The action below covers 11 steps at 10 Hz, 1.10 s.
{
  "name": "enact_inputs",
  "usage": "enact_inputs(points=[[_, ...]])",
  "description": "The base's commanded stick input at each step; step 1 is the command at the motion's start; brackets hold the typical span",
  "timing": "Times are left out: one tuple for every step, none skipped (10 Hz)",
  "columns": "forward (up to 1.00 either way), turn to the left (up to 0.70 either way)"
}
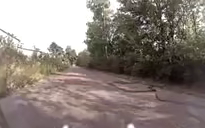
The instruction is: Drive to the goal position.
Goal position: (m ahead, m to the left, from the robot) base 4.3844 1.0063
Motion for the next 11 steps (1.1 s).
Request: enact_inputs(points=[[0.70,0.00],[0.70,0.00],[0.70,0.00],[0.70,0.00],[0.70,0.00],[0.70,0.00],[0.70,0.00],[0.70,0.00],[0.70,0.00],[0.70,0.00],[0.70,0.00]])
